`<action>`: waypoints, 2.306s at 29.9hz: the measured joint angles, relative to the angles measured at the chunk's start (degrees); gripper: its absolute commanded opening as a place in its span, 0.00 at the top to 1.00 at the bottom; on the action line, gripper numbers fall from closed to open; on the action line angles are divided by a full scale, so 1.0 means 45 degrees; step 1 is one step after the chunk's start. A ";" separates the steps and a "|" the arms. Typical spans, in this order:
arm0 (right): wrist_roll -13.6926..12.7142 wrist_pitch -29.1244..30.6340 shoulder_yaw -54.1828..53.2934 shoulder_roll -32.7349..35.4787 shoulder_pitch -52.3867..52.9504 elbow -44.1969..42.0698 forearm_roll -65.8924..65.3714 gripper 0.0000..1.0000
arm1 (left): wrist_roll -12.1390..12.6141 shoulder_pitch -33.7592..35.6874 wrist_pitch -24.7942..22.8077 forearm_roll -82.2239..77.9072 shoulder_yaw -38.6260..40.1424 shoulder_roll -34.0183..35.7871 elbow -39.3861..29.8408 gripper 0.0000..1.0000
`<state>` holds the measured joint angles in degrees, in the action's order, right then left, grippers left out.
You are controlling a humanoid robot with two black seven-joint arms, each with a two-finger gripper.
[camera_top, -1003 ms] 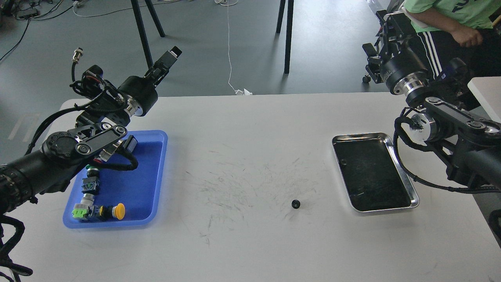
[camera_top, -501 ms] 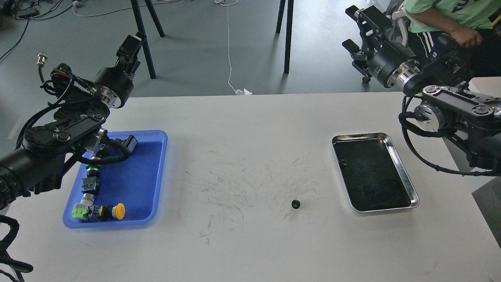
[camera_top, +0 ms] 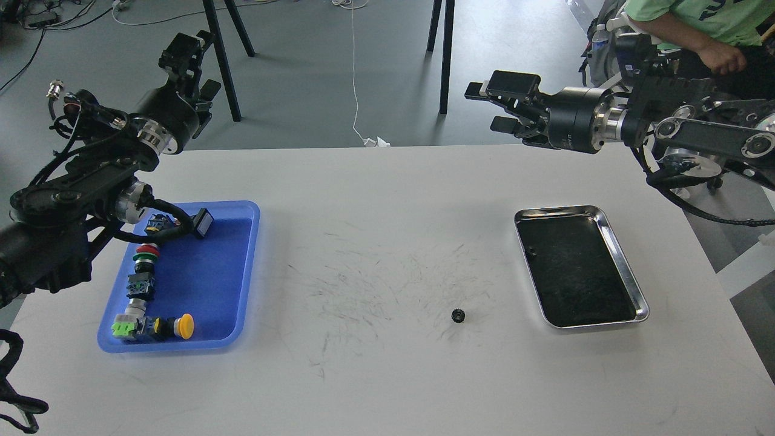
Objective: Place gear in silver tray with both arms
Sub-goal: 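Move the right gripper down to the black gear on the table, then grasp the black gear with the right gripper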
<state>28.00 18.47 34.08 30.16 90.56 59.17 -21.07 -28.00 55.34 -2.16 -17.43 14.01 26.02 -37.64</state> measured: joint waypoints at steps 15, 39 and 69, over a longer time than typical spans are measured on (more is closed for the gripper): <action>0.0001 0.1696 0.0018 -0.0202 0.1783 0.2542 -1.0241 0.03 | 0.0000 -0.0455 -0.0285 0.0132 -0.0014 0.0090 0.0377 0.02; 0.0000 0.1675 0.0660 -0.3513 0.0291 0.2708 -1.4792 0.06 | -0.0001 -0.1099 -0.0220 0.0339 0.0128 0.0175 0.0507 0.02; -0.0001 0.1625 0.1136 -0.5796 -0.1291 0.0081 -1.5087 0.23 | -0.0001 -0.1262 -0.0205 0.0397 0.0149 0.0466 0.0593 0.02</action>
<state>28.00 25.78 39.19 4.07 84.75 59.54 -88.97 -28.00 49.66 -3.08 -15.64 14.68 28.12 -34.98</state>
